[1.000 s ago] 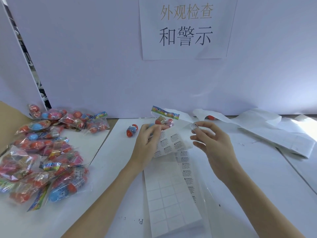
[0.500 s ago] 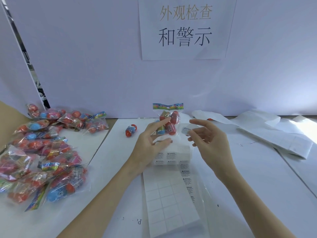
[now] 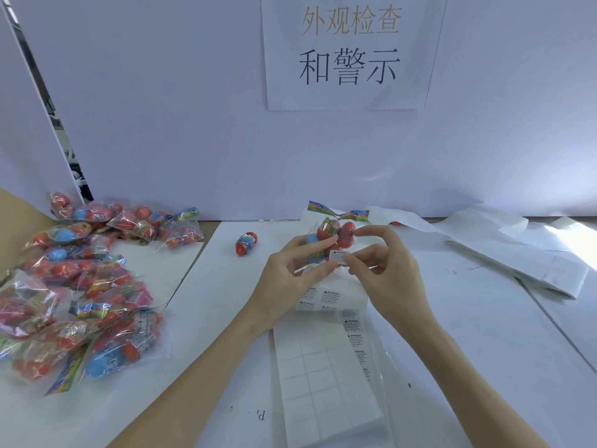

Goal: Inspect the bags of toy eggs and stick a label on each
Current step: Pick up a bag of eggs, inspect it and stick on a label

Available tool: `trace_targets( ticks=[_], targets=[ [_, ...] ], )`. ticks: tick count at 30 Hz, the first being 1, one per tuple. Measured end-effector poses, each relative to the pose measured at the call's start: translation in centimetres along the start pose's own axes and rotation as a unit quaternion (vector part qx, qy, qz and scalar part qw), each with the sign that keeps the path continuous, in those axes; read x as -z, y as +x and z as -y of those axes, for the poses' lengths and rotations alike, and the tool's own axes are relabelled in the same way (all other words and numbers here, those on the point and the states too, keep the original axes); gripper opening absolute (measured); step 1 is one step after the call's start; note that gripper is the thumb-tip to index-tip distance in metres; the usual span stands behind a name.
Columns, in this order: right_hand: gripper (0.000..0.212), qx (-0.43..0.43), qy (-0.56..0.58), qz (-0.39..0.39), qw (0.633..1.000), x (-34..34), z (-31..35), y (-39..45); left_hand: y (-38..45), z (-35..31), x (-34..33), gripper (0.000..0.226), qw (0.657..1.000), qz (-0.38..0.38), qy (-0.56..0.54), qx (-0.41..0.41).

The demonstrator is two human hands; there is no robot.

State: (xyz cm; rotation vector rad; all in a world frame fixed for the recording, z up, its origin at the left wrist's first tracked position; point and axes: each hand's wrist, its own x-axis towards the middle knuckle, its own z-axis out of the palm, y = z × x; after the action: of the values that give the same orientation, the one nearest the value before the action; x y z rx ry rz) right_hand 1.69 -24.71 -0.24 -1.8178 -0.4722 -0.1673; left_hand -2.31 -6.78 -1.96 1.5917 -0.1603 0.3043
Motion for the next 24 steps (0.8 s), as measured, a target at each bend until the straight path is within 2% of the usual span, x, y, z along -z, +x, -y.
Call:
trace_targets(
  ticks=[4, 12, 18, 20, 24],
  targets=[
    [0.031, 0.005, 0.003, 0.003, 1.0, -0.3, -0.1, -0.2, 0.0, 0.0, -0.2, 0.029, 1.0, -0.023, 0.007, -0.005],
    [0.032, 0.011, -0.008, 0.014, 1.0, -0.6, -0.1, -0.3, 0.2, 0.5, -0.6, 0.028, 0.998, -0.069, -0.004, -0.01],
    [0.02, -0.027, -0.064, 0.002, 0.998, -0.4, -0.6, -0.3, 0.4, 0.1, -0.3, 0.027, 0.991, -0.116, -0.067, 0.011],
    [0.017, -0.044, -0.037, -0.004, 0.998, -0.3, -0.3, -0.2, 0.5, -0.2, 0.1, 0.027, 0.99, -0.117, -0.08, 0.012],
    [0.026, -0.093, 0.066, 0.026, 0.993, -0.3, 0.5, -0.1, 0.3, -0.5, -0.1, 0.027, 0.994, -0.086, -0.061, -0.006]
  ],
)
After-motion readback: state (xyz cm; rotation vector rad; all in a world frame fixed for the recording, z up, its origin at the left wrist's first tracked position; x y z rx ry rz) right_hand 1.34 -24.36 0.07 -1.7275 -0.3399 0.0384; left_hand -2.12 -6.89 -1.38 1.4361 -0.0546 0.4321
